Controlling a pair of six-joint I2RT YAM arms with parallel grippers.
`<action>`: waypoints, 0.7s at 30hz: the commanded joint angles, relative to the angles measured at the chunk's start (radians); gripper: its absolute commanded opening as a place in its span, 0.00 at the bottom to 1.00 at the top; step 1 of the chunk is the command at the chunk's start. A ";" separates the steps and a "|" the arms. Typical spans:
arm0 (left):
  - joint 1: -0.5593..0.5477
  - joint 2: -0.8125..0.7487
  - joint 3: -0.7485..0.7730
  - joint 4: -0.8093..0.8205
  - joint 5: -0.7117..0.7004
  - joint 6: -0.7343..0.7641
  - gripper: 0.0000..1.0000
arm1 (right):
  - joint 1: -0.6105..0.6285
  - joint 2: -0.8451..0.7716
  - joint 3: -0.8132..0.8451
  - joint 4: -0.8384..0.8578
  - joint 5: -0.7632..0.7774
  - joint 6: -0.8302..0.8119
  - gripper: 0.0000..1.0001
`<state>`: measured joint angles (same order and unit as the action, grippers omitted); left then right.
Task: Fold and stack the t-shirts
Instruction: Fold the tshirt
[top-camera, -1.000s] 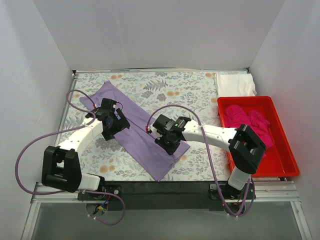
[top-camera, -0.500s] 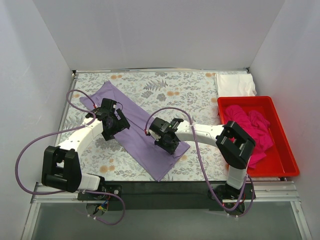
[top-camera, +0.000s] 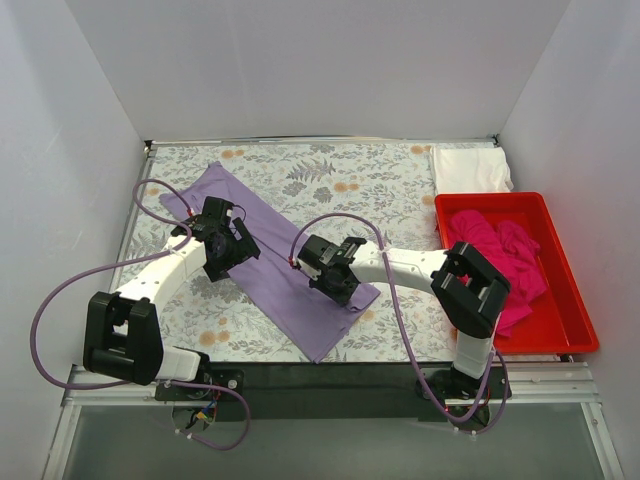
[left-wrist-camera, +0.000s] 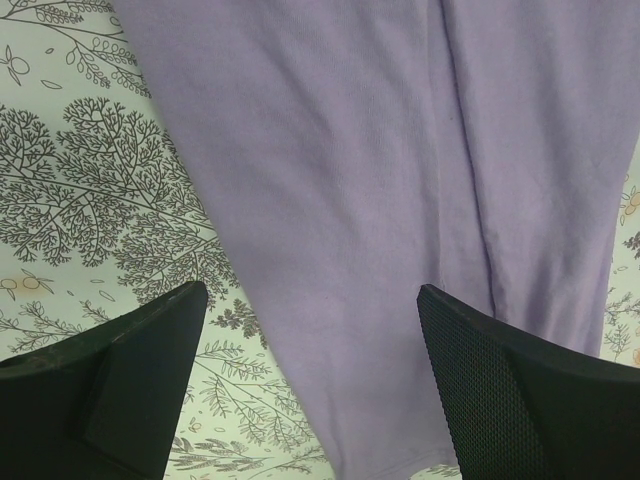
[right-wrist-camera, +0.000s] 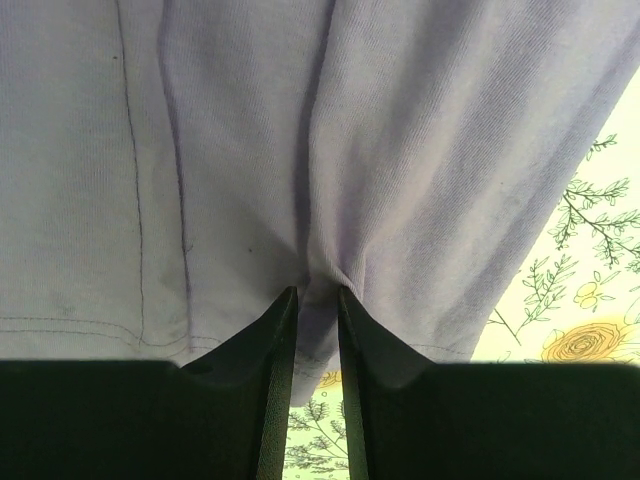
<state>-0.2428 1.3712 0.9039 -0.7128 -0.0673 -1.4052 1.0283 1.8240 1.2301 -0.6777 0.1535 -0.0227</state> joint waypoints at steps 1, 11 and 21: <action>-0.006 -0.023 0.016 -0.016 -0.009 0.011 0.80 | 0.006 0.003 -0.001 0.015 0.026 0.003 0.26; -0.006 -0.024 0.009 -0.014 -0.012 0.009 0.80 | 0.006 -0.005 -0.061 0.015 0.035 0.003 0.25; -0.006 -0.029 0.007 -0.017 -0.020 0.014 0.80 | 0.006 -0.083 -0.043 -0.013 0.011 -0.002 0.02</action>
<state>-0.2447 1.3708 0.9039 -0.7155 -0.0685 -1.4021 1.0290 1.7996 1.1801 -0.6624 0.1772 -0.0265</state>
